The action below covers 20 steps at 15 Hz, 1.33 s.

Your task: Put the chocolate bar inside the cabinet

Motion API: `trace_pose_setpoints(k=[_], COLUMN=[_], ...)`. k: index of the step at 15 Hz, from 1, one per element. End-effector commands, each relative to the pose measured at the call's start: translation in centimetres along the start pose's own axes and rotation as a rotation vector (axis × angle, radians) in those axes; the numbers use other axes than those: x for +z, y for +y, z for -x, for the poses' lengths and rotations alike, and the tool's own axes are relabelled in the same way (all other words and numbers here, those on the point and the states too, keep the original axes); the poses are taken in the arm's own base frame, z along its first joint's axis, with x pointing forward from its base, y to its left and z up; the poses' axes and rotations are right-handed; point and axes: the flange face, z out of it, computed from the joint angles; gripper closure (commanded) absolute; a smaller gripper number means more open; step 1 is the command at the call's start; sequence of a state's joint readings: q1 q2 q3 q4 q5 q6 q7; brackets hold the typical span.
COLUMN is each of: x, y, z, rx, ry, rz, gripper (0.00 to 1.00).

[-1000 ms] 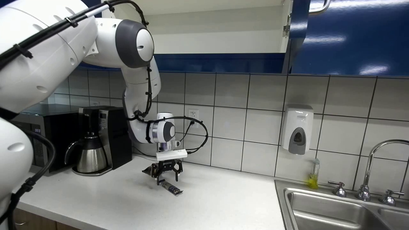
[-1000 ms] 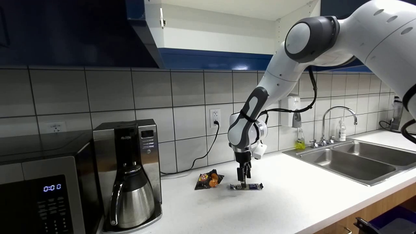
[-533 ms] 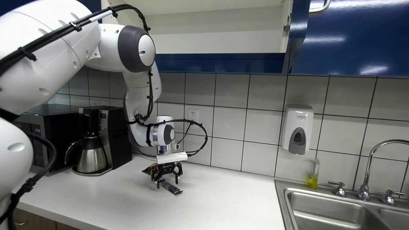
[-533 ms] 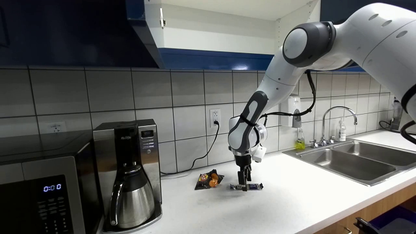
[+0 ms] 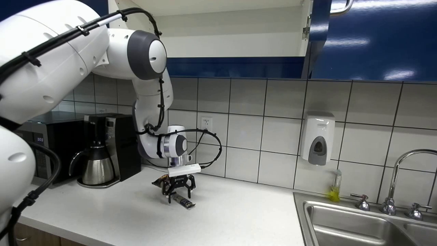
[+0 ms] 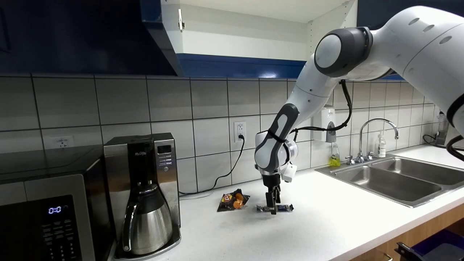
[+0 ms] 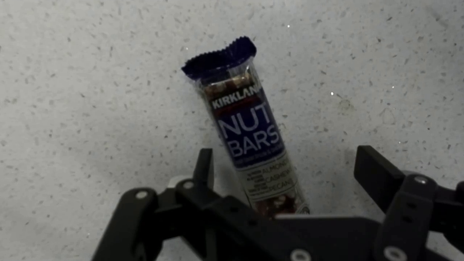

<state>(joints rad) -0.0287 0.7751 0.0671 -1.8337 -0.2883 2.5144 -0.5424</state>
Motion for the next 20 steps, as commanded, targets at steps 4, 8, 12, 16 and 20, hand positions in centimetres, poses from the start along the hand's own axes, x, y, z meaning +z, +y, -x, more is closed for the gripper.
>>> trace_pose_setpoints(k=[4,8,12,16,20], x=[0.4,0.42,0.18,-0.17,-0.44], y=[0.8,0.94,1.04,1.19,1.17], z=[-0.29,-0.35,-0.46,-0.65,-0.8], rx=[-0.05,-0.047,-0.048,-0.046,-0.038], ry=[-0.015,-0.016,-0.015,-0.015,-0.019], rz=[0.006,0.007,0.011,0.017,0.024], gripper=[0.0,0.27,0.53,0.84,0.91])
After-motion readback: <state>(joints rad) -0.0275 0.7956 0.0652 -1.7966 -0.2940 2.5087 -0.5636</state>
